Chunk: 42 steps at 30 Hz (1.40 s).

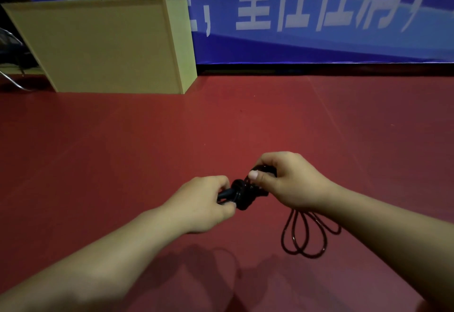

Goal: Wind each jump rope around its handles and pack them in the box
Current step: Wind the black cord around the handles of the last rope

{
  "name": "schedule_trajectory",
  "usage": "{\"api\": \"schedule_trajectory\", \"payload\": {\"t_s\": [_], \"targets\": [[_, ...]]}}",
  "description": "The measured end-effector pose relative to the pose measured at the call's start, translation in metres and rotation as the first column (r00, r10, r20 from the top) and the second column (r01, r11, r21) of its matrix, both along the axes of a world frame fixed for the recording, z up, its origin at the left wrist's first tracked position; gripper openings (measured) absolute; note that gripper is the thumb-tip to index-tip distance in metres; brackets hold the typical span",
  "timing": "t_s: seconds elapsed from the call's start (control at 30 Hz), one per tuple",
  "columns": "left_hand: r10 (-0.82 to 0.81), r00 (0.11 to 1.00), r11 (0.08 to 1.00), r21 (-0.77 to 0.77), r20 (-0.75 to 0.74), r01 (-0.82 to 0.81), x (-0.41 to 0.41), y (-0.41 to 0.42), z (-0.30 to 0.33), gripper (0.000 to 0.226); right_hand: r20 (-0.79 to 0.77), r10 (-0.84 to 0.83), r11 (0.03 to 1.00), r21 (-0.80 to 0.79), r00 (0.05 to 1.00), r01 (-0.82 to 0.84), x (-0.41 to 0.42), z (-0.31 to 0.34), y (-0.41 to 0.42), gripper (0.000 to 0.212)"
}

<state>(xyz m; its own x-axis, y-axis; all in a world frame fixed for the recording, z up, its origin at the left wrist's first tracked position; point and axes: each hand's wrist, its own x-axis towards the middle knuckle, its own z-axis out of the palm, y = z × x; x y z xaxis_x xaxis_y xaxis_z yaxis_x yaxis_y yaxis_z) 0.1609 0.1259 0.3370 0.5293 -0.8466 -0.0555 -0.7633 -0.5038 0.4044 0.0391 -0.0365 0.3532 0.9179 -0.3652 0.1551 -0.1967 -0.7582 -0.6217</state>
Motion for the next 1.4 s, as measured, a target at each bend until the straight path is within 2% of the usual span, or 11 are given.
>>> {"api": "schedule_trajectory", "payload": {"t_s": [0.17,0.27,0.47,0.67,0.73,0.8,0.9,1.0,1.13,1.27,1.4], "targets": [[-0.203,0.978,0.979,-0.005,-0.042,0.203,-0.020,-0.001,0.009,0.017,0.006,-0.034,0.997,-0.071,0.999,0.034,-0.003,-0.002,-0.006,0.017],[-0.244,0.965,0.970,-0.034,-0.098,0.242,-0.021,0.001,0.010,0.014,-0.038,-0.035,0.999,-0.028,0.999,0.034,-0.002,-0.005,-0.010,0.019],[-0.220,0.922,0.975,-0.096,-0.319,0.199,-0.017,0.004,0.015,0.008,-0.034,-0.085,0.910,0.404,0.996,0.092,-0.003,-0.001,-0.016,0.016],[-0.210,0.864,0.977,-0.059,-0.458,0.206,-0.019,0.006,0.020,0.010,-0.088,-0.098,0.810,0.572,0.991,0.131,-0.002,0.001,-0.016,0.008],[-0.215,0.818,0.976,-0.080,-0.533,0.204,-0.021,0.006,0.024,0.011,-0.099,-0.103,0.747,0.650,0.990,0.143,-0.001,0.000,-0.019,0.011],[-0.204,0.714,0.978,-0.107,-0.669,0.179,-0.021,0.007,0.025,0.009,-0.099,-0.067,0.720,0.685,0.993,0.117,-0.002,0.000,-0.023,0.014],[-0.227,0.552,0.967,-0.120,-0.803,0.222,-0.019,0.010,0.027,0.009,-0.122,0.050,0.806,0.591,0.991,0.032,-0.008,0.000,-0.029,0.009],[-0.247,0.444,0.952,-0.129,-0.861,0.278,-0.016,0.015,0.029,0.011,-0.165,0.125,0.825,0.565,0.978,-0.010,-0.013,-0.002,-0.032,0.031],[-0.266,0.393,0.948,-0.164,-0.880,0.274,-0.013,0.017,0.029,0.015,-0.157,0.230,0.740,0.670,0.960,-0.067,-0.015,-0.005,-0.034,0.026],[-0.295,0.355,0.940,-0.202,-0.887,0.275,-0.011,0.019,0.029,0.021,-0.180,0.287,0.701,0.709,0.941,-0.078,-0.012,-0.010,-0.031,0.002],[-0.287,0.299,0.957,-0.260,-0.910,0.127,-0.008,0.022,0.026,0.030,-0.154,0.308,0.690,0.715,0.939,-0.109,-0.013,-0.013,-0.025,0.006]]}}
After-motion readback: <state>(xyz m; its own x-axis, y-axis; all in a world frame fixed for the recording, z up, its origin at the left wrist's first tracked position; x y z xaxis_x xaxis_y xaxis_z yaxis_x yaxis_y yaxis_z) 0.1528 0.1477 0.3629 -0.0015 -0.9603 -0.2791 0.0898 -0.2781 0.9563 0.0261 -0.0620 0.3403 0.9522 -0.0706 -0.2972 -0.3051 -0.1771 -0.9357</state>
